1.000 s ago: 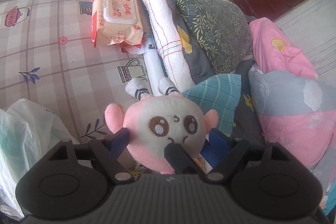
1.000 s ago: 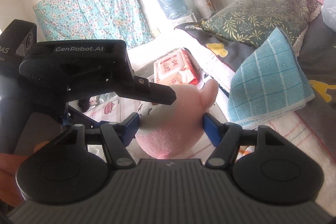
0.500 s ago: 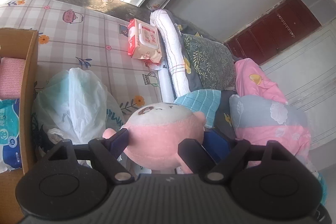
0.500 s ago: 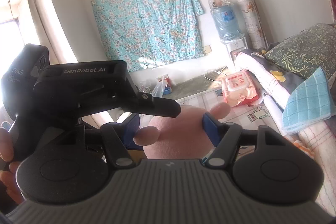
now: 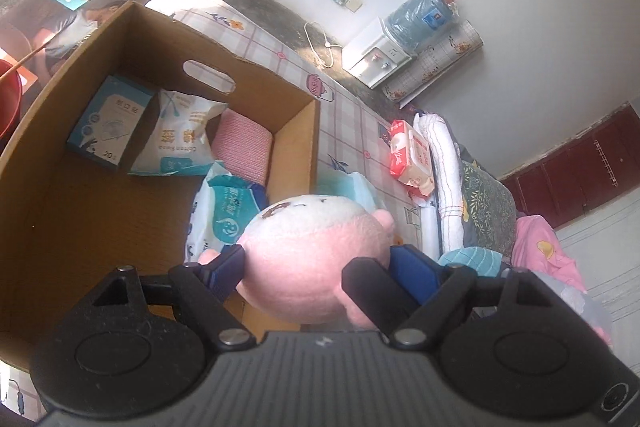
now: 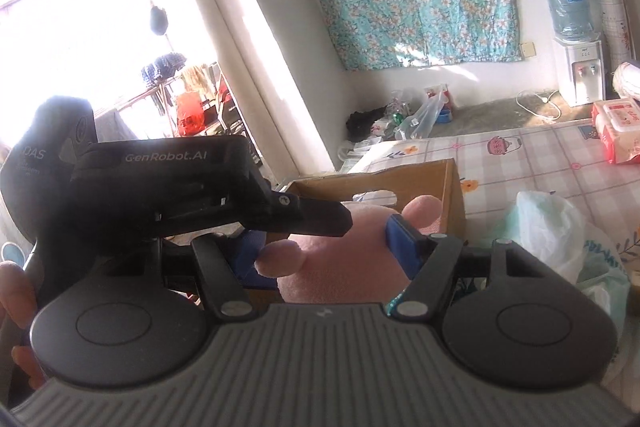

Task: Organize soft objects
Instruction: 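Carry the pink plush toy with the left tool over the cardboard box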

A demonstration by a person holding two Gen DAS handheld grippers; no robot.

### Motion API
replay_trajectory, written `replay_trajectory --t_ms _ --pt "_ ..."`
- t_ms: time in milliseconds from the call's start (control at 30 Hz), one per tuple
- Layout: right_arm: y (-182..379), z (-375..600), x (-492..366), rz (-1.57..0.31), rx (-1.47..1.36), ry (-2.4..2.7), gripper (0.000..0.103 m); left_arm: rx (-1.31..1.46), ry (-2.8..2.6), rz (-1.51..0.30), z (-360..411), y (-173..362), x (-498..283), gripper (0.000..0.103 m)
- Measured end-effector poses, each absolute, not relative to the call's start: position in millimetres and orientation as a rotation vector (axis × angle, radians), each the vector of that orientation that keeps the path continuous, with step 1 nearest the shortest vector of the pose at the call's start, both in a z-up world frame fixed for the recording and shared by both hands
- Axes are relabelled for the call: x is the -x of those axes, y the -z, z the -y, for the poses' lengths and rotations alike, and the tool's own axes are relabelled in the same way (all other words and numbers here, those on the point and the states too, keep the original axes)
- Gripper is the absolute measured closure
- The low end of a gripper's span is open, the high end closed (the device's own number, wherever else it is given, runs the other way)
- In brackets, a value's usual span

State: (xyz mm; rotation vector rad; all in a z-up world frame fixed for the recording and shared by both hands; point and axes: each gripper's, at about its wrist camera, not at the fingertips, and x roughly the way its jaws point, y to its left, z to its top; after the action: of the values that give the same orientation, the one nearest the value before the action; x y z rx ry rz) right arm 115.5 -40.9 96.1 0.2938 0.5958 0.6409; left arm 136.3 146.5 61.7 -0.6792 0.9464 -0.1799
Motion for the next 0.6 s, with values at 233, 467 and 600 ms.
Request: replay_trajectory --t_ms 233,467,600 --pt "-48 -45 -158 -0.818 -0.201 -0.679 0.036 0.731 0.012 -1.058 -206 0 -169 0.02" --pt "-12 -101 -185 -0.914 -0.037 -0.638 0.036 0.834 -0.013 -1.187 -231 62 -203 0.021" --pt "-9 -102 -195 -0.921 -0.032 -0.633 0.036 0.819 0.006 -1.191 -229 64 -206 0.02"
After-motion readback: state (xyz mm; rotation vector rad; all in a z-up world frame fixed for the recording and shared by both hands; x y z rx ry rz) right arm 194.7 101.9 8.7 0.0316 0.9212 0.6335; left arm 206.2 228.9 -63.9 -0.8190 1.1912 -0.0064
